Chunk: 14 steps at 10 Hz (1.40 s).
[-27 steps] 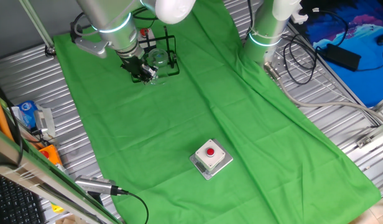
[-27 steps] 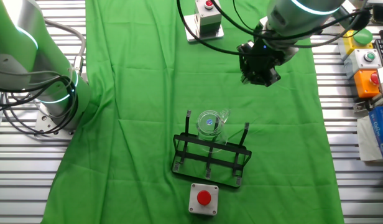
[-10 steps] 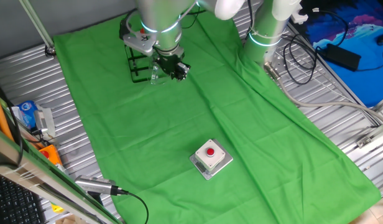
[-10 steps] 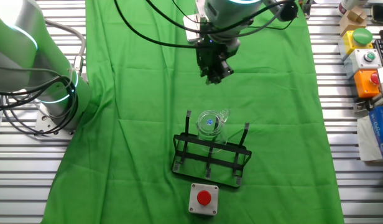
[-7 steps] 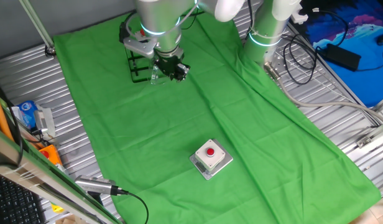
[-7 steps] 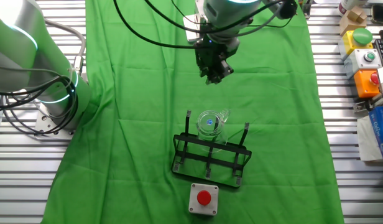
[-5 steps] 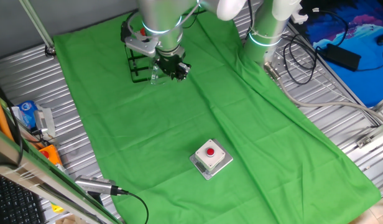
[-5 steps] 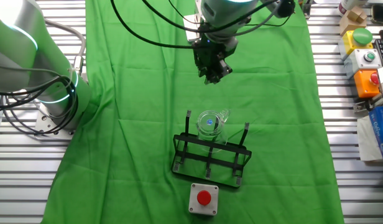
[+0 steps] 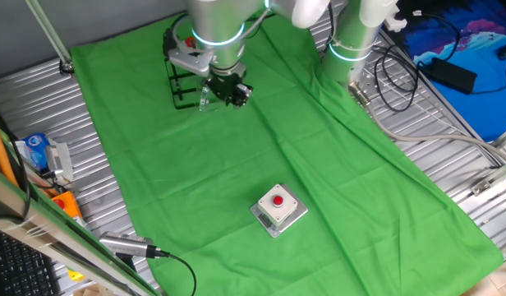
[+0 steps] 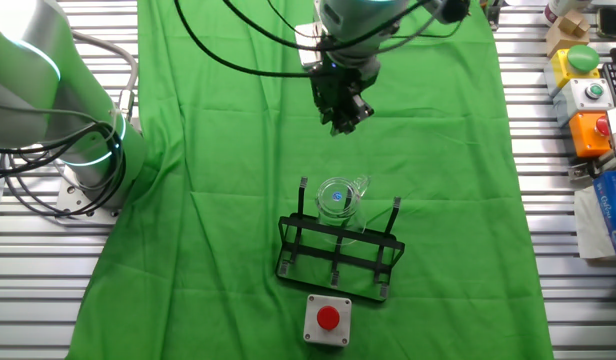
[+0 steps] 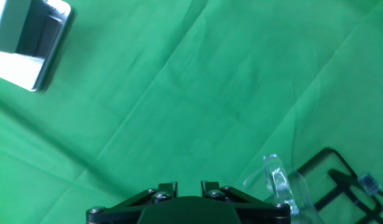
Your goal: Take the cup off the cup rack
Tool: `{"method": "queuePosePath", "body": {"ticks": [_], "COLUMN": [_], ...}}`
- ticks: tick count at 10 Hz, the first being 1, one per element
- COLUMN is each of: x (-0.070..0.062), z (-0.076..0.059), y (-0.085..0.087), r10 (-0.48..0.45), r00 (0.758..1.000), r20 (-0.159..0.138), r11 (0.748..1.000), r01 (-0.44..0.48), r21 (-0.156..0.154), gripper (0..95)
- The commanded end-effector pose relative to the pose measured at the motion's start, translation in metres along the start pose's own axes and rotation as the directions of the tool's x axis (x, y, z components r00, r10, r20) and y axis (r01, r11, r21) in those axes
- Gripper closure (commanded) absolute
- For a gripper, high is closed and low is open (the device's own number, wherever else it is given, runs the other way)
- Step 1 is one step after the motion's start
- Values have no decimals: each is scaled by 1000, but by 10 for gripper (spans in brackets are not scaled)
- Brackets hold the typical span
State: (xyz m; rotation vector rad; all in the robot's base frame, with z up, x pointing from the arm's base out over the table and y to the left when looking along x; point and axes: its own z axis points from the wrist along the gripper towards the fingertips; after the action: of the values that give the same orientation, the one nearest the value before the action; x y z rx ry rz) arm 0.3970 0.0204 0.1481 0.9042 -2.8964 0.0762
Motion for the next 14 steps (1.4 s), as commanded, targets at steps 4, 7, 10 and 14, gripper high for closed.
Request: {"method": "queuePosePath", "body": {"ticks": [4,7,10,14], "x": [-3,-2,25,50], "z": [1,1,-10,-15], "y": [-1,-3,-60,-112], "r10": [18,-113,-343,-446], "r00": [999,989,931,887], "r20": [-34,-98,-121,-115], "r11": [1000,989,917,867], "r01": [-17,121,360,461], "r21": [21,87,172,188], "gripper": [760,380,190,0]}}
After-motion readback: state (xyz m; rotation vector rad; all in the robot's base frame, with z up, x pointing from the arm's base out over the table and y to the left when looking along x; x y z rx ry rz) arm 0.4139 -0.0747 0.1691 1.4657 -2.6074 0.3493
